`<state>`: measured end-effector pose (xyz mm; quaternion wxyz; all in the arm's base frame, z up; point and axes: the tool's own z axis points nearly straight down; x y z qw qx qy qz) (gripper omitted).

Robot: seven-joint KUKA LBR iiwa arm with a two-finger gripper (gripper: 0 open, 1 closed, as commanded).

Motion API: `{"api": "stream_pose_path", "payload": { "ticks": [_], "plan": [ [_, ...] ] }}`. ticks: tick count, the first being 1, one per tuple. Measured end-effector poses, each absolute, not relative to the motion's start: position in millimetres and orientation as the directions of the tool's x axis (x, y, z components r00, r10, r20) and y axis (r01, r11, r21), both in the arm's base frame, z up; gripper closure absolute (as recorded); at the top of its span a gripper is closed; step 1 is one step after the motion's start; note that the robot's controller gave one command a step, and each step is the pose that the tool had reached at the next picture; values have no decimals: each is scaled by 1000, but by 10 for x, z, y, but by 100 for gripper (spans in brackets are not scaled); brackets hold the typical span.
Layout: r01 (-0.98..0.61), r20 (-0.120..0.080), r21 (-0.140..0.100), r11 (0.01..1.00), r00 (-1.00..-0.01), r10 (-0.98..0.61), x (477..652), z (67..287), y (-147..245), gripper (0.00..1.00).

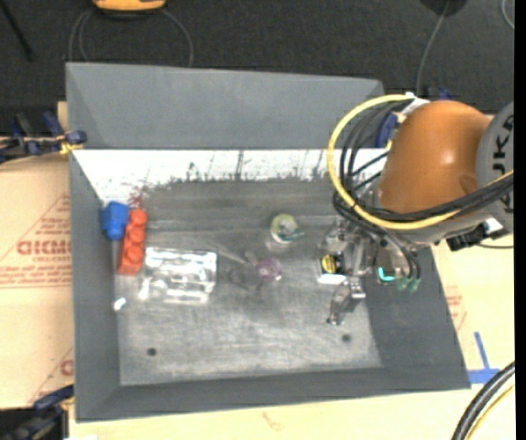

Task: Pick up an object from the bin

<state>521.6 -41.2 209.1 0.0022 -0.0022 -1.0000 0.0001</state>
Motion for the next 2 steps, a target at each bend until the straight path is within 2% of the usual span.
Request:
{"api": "stream_pose_path", "payload": {
  "ticks": [1, 2],
  "plan": [
    [84, -1, 3, 996, -996, 84, 6008, 1176, 156, 0],
    [53, -7, 0, 999, -999, 53, 6203, 743, 87, 0]
  ]
}}
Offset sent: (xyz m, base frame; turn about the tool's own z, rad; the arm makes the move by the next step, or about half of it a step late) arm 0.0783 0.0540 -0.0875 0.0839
